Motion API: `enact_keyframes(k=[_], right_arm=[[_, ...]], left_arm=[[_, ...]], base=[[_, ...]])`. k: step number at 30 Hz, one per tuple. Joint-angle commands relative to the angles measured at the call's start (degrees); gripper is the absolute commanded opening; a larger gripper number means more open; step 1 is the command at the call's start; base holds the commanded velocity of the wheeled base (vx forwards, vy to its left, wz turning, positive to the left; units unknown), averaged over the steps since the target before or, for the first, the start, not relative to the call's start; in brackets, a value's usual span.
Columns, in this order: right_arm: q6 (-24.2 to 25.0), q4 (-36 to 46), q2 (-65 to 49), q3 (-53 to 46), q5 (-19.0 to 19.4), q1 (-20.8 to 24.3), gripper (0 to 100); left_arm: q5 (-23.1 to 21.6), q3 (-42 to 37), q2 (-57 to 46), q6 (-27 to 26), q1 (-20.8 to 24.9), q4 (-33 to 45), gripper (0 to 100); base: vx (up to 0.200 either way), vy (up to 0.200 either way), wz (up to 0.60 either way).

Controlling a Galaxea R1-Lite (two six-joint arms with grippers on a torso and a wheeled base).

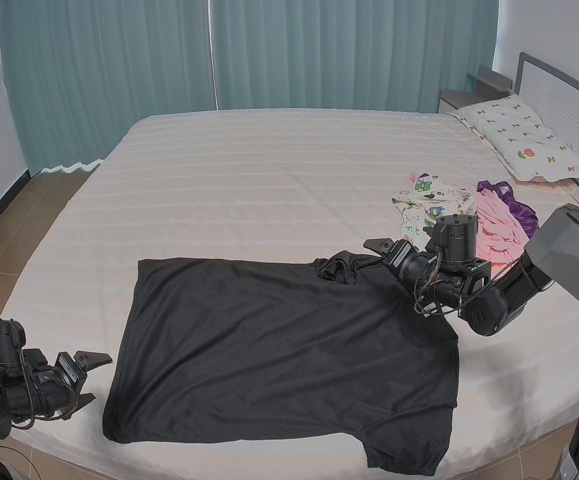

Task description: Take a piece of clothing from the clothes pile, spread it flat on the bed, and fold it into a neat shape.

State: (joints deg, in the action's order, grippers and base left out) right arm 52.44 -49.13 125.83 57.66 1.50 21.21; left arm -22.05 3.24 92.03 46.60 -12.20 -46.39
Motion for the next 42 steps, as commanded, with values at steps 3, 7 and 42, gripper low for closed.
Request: enact_keyframes(k=[3, 7, 42], right_arm=[[-0.1, 0.1, 2.2, 2.5, 0.0, 0.4, 100], [-0.1, 2.5, 3.5, 6.3, 0.1, 0.5, 100], [0.5, 23.2, 18.6, 31.7, -0.2, 0.3, 0]], left_arm=[[0.2, 0.2, -0.5, 0.0, 0.0, 0.0, 100], [0.1, 0.0, -1.8, -0.1, 0.0, 0.1, 100], [-1.0, -1.0, -2.0, 0.1, 0.0, 0.5, 100]], base=[[0.0, 0.0, 0.0], [0.0, 0.0, 0.0], [0.0, 0.0, 0.0]])
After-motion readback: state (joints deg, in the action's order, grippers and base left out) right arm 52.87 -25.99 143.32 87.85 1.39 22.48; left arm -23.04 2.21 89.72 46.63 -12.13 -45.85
